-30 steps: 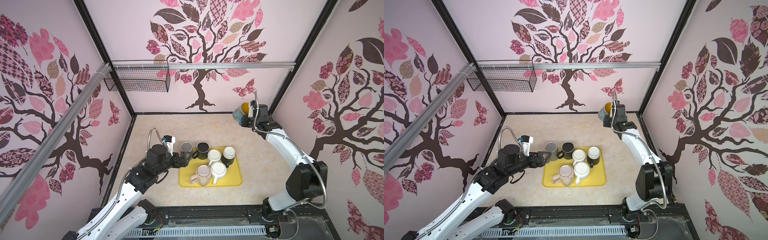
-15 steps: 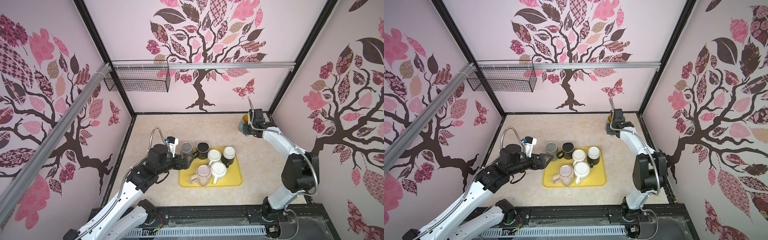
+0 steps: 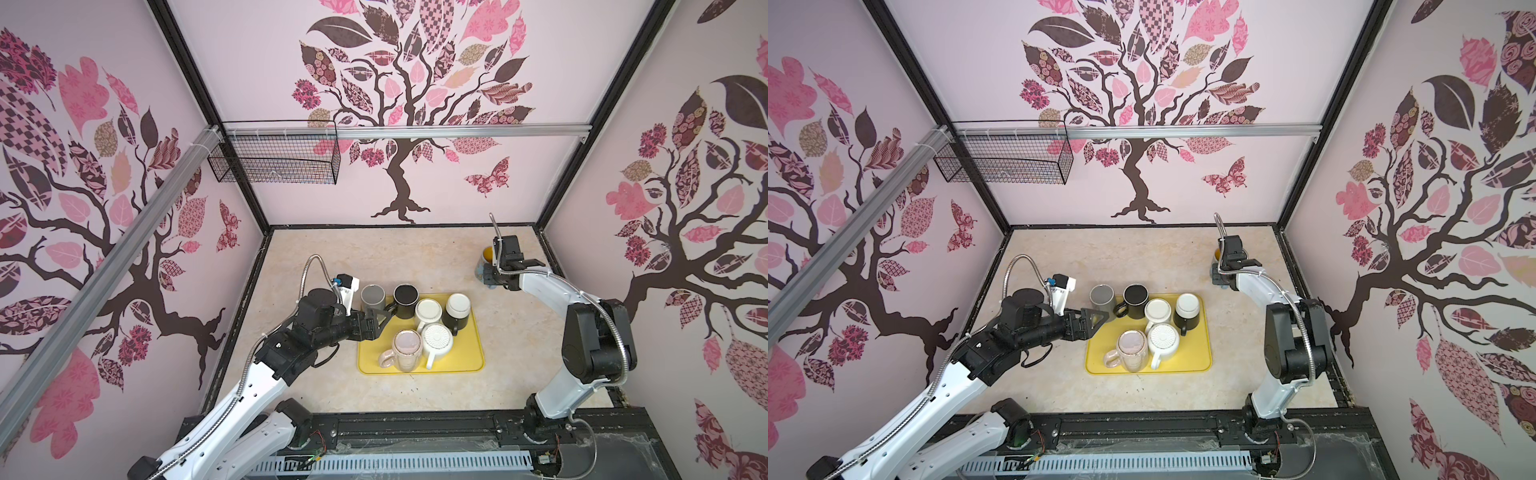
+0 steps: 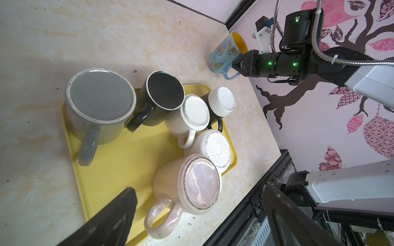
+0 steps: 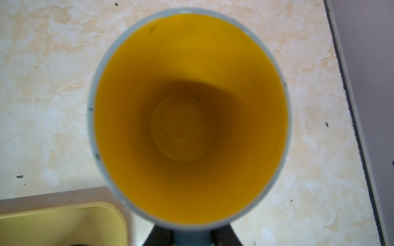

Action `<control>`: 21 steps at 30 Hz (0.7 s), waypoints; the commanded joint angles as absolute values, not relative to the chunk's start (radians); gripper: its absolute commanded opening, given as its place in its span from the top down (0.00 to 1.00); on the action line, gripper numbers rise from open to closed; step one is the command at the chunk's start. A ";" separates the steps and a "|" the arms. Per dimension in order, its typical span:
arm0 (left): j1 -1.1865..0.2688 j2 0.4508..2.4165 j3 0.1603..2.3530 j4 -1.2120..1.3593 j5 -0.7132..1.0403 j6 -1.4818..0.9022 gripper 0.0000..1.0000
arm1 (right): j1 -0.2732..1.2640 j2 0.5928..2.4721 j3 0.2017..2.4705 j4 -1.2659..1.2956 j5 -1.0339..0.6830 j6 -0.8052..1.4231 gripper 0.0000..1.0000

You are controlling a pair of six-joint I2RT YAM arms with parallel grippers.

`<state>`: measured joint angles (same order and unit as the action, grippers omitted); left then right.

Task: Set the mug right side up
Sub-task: 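Carry the blue mug upright with the right gripper while the left releases, then lower the blue butterfly mug upright onto the table with the right gripper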

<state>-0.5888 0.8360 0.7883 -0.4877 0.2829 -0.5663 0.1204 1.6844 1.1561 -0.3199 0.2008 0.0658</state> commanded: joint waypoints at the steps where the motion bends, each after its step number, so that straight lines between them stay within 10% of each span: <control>1: -0.587 0.843 0.760 -0.459 0.298 -0.544 0.04 | 0.121 1.689 1.179 -0.204 0.248 0.055 1.00; 21: -0.599 0.841 0.763 -0.472 0.285 -0.538 0.04 | 0.120 1.668 1.082 -0.185 0.209 0.095 1.00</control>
